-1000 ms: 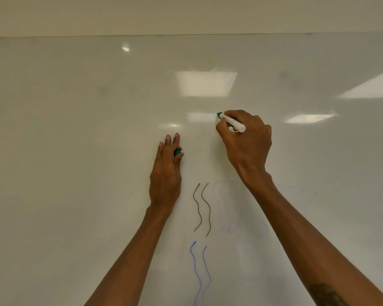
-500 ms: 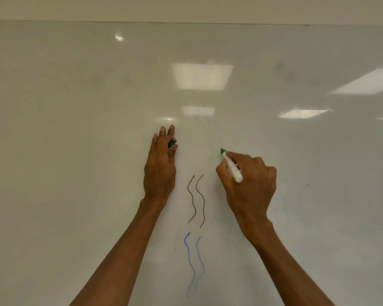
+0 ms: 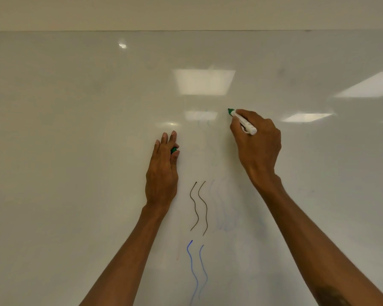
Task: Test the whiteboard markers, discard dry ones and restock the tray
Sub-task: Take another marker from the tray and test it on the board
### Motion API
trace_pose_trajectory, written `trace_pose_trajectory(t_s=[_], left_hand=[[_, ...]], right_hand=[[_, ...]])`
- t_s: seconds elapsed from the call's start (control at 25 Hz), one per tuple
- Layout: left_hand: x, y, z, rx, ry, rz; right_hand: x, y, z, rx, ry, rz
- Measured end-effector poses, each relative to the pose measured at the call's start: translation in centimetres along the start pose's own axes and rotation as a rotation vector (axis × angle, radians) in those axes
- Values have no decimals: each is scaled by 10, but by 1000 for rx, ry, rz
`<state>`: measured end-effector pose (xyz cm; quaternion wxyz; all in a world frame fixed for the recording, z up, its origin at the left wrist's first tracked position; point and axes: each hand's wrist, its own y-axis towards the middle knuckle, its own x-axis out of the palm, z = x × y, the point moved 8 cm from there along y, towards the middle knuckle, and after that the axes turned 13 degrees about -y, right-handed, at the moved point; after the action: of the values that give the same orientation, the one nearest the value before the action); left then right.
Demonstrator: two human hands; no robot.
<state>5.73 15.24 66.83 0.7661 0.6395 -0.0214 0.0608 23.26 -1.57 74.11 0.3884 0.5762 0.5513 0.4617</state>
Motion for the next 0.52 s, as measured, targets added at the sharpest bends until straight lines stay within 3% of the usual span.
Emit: trace_pose_trajectory(t_s=[0.12,0.32,0.52], left_hand=[[0,2,1,12,8,4],[0,1,-3,1,12,-2],[0,2,-2,0,19,7]], right_hand=[[2,-18,-6,-135,-127,1],[-17,-68,26,-29,-221,65],[-15,-100,22,-104,-239,29]])
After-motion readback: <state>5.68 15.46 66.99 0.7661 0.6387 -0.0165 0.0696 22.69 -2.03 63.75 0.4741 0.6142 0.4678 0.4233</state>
